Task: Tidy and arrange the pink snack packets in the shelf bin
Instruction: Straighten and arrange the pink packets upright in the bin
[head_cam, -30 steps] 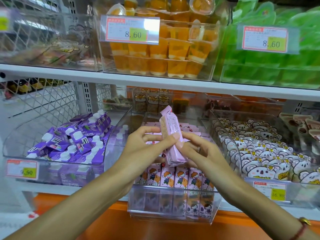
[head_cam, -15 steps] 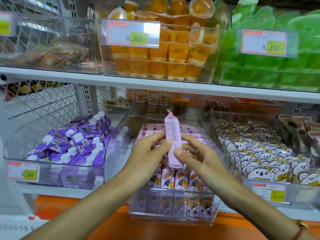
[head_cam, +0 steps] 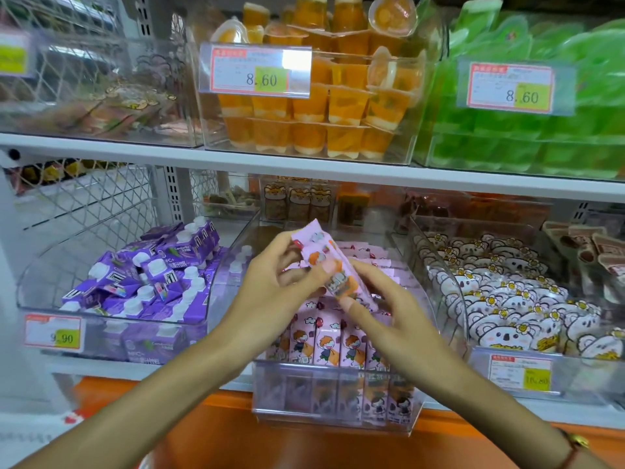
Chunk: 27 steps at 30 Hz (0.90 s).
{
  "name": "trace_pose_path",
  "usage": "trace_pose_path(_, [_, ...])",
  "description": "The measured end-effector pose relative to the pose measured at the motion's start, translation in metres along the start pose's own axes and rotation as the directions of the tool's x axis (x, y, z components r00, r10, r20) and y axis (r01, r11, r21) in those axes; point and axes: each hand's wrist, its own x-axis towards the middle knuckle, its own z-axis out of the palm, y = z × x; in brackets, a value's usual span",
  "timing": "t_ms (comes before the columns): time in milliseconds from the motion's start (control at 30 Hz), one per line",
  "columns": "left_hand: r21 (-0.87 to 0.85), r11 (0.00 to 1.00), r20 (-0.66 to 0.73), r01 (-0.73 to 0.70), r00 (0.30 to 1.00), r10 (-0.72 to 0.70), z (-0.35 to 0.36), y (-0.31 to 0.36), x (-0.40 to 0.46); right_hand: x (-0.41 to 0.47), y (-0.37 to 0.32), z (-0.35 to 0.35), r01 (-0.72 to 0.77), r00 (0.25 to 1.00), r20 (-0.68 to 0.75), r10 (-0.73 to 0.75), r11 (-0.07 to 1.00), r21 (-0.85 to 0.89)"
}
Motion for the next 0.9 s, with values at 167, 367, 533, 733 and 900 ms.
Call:
trace_pose_path(167, [0.241,0.960,0.168,-0.143,0.980,0.104,-0.009,0.001,-0.002,0.002,0.006,-0.006,0.095,0.988,-0.112,-0.103,0.993,-0.070])
trace_pose_path(367, [0.254,0.958,0.039,-0.134,0.991,0.128,-0.016,0.000,0.000,0.010,0.013,-0.004,0.055,0.990,-0.118,-0.077,0.983,-0.178])
trace_pose_path(533, [0.181,0.973,-0.377,-0.144,0.904,0.204,-0.027,-0.006,0.015,0.057,0.025,-0.006,-0.022,0.997,-0.070,-0.012,0.886,-0.463])
trace_pose_path(733, [0.263,0.961,-0.429,-0.086,0.882,0.197,-0.033,-0.015,0.046,0.118,0.047,0.005,-0.049,0.983,0.069,0.172,0.600,-0.798])
trace_pose_path(900, [0.484,0.875,-0.318,0.016,0.935,0.159,-0.031,-0.021,0.087,0.122,0.054,0.005,-0.010,0.939,0.173,0.297,0.527,-0.850])
